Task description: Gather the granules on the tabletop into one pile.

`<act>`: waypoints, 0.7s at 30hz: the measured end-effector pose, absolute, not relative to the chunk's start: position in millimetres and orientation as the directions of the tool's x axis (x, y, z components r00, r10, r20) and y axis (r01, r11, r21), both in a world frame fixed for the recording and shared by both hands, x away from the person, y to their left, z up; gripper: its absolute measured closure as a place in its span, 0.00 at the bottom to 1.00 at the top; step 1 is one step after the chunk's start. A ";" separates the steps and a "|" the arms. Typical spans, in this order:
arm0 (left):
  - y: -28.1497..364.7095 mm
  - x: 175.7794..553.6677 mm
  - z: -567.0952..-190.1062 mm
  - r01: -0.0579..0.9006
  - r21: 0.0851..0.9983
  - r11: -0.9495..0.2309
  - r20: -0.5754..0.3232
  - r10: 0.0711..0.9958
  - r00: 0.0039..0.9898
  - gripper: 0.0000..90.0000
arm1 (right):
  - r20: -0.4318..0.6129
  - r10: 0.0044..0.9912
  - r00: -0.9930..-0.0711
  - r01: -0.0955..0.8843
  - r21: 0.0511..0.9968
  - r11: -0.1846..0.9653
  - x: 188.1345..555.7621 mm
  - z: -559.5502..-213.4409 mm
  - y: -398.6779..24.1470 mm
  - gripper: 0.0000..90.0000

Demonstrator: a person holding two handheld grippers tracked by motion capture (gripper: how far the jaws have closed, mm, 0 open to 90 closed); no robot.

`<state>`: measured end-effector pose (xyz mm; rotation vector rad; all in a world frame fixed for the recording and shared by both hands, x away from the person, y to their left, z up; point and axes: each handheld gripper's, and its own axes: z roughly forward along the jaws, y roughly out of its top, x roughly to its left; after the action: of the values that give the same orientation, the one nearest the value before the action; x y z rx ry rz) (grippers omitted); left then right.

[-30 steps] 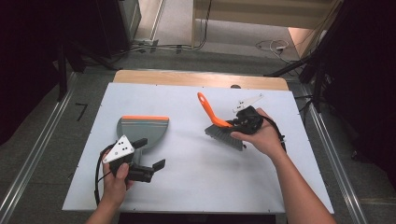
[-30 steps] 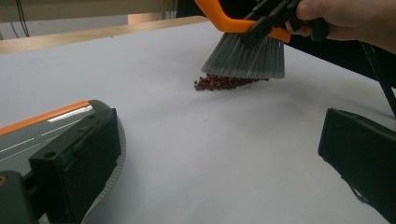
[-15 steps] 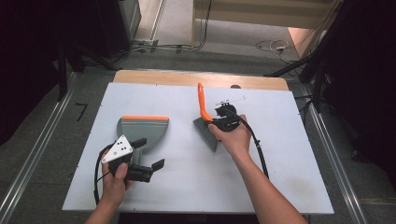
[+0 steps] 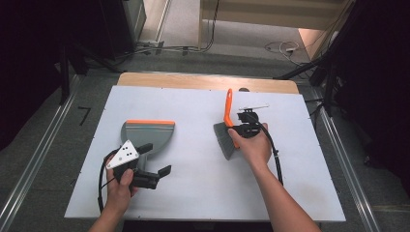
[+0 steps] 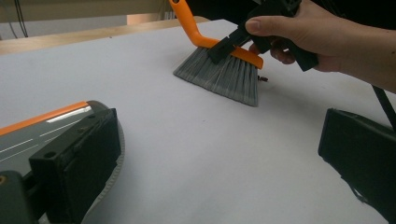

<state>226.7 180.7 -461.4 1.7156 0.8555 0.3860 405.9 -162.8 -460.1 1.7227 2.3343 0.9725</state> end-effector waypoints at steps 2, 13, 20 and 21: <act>180.8 226.5 -461.4 0.346 0.932 -0.112 -0.167 0.712 0.682 0.00 | 0.296 0.886 -0.357 0.834 0.529 0.159 405.7 -460.3 -166.2 0.75; 183.3 226.6 -460.3 0.343 0.933 -0.111 -0.166 0.713 0.681 0.00 | 0.302 0.896 -0.325 0.841 0.525 0.128 402.8 -461.7 -184.1 0.75; 182.0 226.1 -460.0 0.341 0.934 -0.109 -0.166 0.711 0.683 0.00 | 0.304 0.901 -0.308 0.844 0.525 0.111 400.7 -461.8 -196.9 0.75; 182.0 226.2 -460.0 0.341 0.934 -0.109 -0.167 0.711 0.683 0.00 | 0.304 0.903 -0.304 0.845 0.524 0.107 400.5 -461.9 -198.8 0.75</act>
<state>226.2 182.0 -460.0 1.7108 0.8542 0.3887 400.5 -198.8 -461.9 1.7959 2.2676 0.9669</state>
